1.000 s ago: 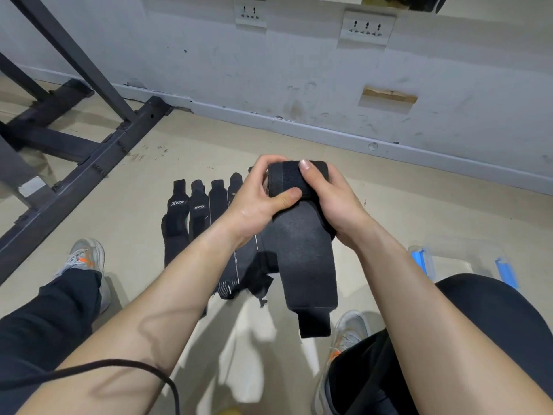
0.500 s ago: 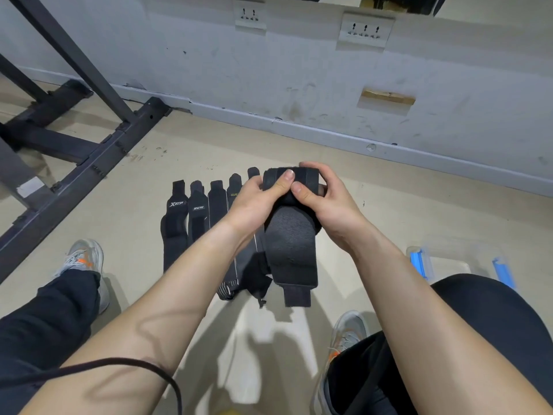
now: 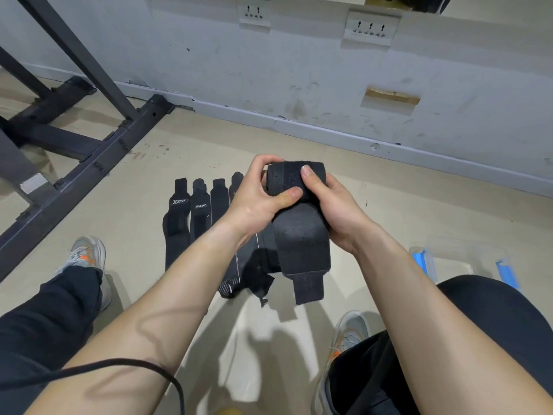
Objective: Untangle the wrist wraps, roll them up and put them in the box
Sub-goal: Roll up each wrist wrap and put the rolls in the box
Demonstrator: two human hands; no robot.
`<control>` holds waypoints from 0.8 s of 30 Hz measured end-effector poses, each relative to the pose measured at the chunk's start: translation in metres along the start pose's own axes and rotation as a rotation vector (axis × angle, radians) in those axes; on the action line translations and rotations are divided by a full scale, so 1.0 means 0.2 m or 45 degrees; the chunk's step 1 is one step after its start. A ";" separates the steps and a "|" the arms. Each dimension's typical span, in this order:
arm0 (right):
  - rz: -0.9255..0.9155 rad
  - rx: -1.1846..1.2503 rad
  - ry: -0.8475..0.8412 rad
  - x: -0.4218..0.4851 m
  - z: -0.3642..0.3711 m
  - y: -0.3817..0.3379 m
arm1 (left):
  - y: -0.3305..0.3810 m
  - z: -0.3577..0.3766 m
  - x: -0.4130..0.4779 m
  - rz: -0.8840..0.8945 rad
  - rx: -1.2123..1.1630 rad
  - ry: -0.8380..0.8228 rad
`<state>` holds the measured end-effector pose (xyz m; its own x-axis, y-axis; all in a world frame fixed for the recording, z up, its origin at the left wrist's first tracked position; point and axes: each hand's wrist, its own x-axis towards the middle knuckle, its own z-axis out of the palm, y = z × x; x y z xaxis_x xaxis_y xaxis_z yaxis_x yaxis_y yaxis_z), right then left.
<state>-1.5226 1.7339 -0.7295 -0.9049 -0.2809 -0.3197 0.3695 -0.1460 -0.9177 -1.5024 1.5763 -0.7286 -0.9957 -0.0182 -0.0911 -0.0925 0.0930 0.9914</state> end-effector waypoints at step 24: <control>-0.132 -0.386 0.073 -0.02 0.02 0.05 | 0.09 -0.10 0.08 -0.243 -0.469 0.304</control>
<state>-1.5144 1.7305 -0.7374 -0.9480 -0.2242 -0.2258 0.2030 0.1202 -0.9718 -1.5192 1.5583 -0.7109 -0.9271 -0.2329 -0.2937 -0.2213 -0.2925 0.9303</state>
